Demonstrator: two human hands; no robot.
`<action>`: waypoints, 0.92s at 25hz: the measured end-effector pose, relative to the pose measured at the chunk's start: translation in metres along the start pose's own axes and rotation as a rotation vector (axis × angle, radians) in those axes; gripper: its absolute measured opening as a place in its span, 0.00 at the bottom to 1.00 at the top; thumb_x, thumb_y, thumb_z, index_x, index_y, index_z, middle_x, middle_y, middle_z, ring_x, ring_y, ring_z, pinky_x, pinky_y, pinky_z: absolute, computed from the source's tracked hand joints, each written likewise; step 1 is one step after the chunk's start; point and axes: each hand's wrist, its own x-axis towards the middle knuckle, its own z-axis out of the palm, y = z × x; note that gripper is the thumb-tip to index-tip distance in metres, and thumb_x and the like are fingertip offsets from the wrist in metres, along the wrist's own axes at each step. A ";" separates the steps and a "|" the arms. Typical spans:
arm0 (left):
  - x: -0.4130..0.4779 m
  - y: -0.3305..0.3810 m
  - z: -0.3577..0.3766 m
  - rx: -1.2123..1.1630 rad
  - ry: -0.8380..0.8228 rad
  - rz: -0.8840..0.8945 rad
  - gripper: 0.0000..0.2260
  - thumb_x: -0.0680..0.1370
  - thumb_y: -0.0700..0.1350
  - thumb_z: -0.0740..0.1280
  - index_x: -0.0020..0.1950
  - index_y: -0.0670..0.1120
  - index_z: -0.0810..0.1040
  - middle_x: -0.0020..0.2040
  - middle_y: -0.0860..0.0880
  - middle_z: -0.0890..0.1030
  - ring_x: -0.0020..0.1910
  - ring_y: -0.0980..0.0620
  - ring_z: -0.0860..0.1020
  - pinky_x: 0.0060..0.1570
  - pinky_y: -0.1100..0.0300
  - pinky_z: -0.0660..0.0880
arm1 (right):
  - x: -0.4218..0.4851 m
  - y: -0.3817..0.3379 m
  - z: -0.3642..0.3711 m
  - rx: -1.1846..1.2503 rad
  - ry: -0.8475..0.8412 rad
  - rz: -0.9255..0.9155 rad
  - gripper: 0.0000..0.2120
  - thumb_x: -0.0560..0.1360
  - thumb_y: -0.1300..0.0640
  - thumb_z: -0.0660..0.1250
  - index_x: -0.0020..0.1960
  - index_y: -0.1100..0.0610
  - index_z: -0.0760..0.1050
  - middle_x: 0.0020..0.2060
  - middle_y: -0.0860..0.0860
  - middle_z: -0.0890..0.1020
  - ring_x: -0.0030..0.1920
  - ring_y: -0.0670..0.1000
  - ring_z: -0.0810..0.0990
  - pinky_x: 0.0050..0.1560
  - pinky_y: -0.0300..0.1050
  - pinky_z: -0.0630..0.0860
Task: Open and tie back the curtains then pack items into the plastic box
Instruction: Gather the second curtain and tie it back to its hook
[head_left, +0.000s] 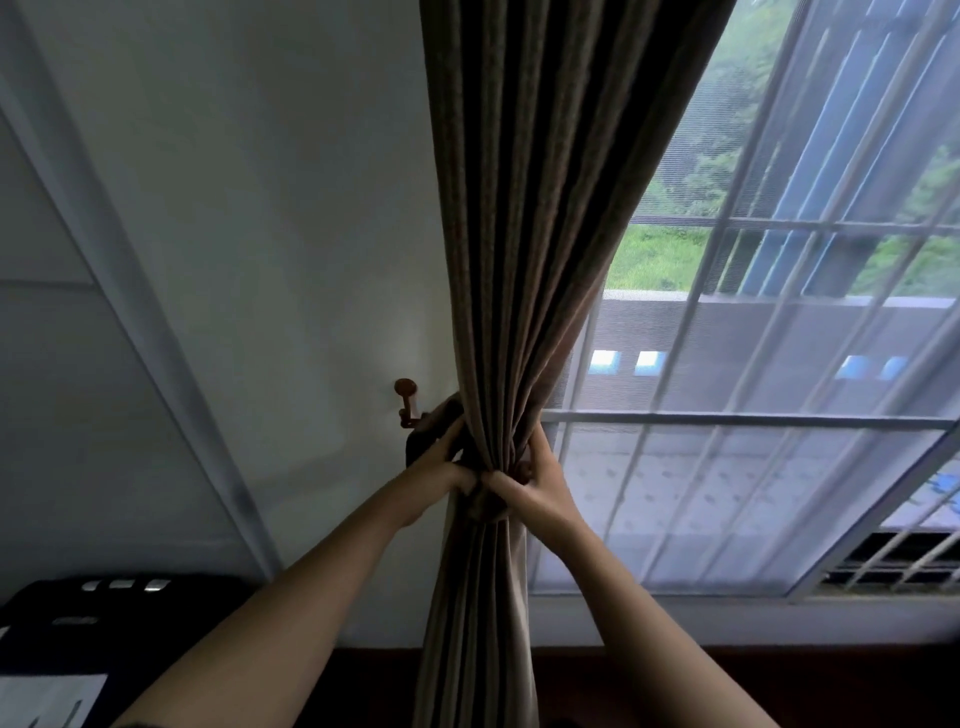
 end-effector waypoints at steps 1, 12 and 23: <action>-0.002 0.003 -0.003 0.065 -0.112 -0.042 0.38 0.63 0.36 0.69 0.71 0.55 0.64 0.64 0.59 0.69 0.66 0.55 0.70 0.57 0.56 0.75 | -0.003 -0.001 -0.008 0.024 -0.079 0.021 0.32 0.62 0.62 0.67 0.61 0.37 0.68 0.47 0.47 0.81 0.46 0.50 0.80 0.43 0.41 0.78; 0.013 0.003 0.031 0.155 0.072 0.101 0.17 0.65 0.38 0.78 0.52 0.41 0.81 0.46 0.41 0.84 0.44 0.54 0.83 0.44 0.66 0.78 | 0.018 -0.030 -0.053 -0.089 -0.376 0.125 0.35 0.62 0.69 0.56 0.66 0.46 0.64 0.55 0.47 0.77 0.56 0.41 0.76 0.46 0.34 0.77; -0.005 0.018 0.042 -0.074 0.096 0.144 0.05 0.69 0.25 0.67 0.41 0.26 0.72 0.31 0.24 0.72 0.28 0.33 0.73 0.31 0.57 0.73 | 0.043 -0.007 -0.045 -0.407 -0.219 -0.071 0.25 0.72 0.72 0.58 0.56 0.43 0.64 0.43 0.44 0.75 0.41 0.38 0.75 0.42 0.34 0.75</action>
